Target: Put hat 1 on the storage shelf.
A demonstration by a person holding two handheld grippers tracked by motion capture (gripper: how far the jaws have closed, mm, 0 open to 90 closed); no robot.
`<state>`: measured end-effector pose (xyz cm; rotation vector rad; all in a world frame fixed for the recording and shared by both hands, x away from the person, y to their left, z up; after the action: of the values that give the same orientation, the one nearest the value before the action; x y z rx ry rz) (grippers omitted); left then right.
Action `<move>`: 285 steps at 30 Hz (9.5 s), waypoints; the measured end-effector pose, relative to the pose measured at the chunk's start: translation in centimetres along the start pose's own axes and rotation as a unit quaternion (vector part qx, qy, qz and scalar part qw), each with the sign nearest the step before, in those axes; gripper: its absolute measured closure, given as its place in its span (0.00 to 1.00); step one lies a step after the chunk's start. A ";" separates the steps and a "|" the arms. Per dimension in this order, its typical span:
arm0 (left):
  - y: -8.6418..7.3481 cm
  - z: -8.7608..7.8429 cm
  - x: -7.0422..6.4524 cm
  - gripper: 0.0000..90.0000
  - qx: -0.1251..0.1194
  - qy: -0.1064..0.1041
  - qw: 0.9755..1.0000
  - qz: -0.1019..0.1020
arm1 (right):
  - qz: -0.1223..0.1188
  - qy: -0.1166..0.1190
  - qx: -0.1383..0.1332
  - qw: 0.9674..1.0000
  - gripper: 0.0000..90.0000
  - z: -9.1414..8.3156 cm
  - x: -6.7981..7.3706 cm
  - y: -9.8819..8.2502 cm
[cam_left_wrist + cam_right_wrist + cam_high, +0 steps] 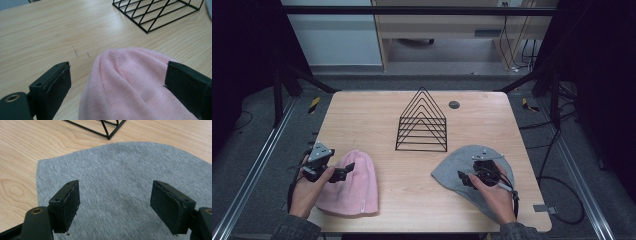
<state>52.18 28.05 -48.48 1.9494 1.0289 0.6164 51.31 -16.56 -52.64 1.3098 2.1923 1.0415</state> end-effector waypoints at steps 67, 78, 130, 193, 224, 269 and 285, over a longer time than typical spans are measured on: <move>2.3 0.8 -0.3 0.89 0.062 -0.068 0.995 0.029 | -0.026 -0.054 0.012 0.998 0.22 0.4 -1.3 -0.8; 5.1 -1.7 -1.6 0.89 0.011 -0.063 0.997 0.042 | -0.035 -0.058 0.007 0.998 0.23 0.1 -1.1 -0.5; 23.6 -6.4 -5.5 0.90 -0.042 -0.036 0.987 0.152 | -0.157 0.106 -0.050 0.981 0.41 -2.7 11.9 11.6; 33.7 1.9 -6.4 0.88 -0.119 -0.114 0.982 0.095 | -0.145 0.075 -0.093 0.982 0.91 -1.5 3.4 23.4; 31.3 7.8 -7.4 0.87 -0.134 -0.119 0.979 0.100 | -0.136 0.040 -0.093 0.985 0.91 1.8 1.9 19.6; 23.3 9.8 -9.9 0.86 -0.086 -0.167 0.977 0.104 | -0.142 0.019 -0.041 0.989 0.63 -0.3 1.3 14.8; 20.6 11.0 -9.9 0.85 -0.056 -0.171 0.978 0.104 | -0.115 -0.001 -0.023 0.993 0.57 -1.6 -1.9 11.5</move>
<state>63.56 8.23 -37.48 1.9894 0.5700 0.4196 57.92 -15.54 -42.98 1.0091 2.2393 0.9927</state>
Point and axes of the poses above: each handheld gripper's, and its own axes: z roughly forward along the jaws, y roughly out of its top, x roughly to its left, the point moved 7 cm from there along z, roughly forward along the jaws, and after that the axes turned 3 degrees about -x, right-handed, at the moved point
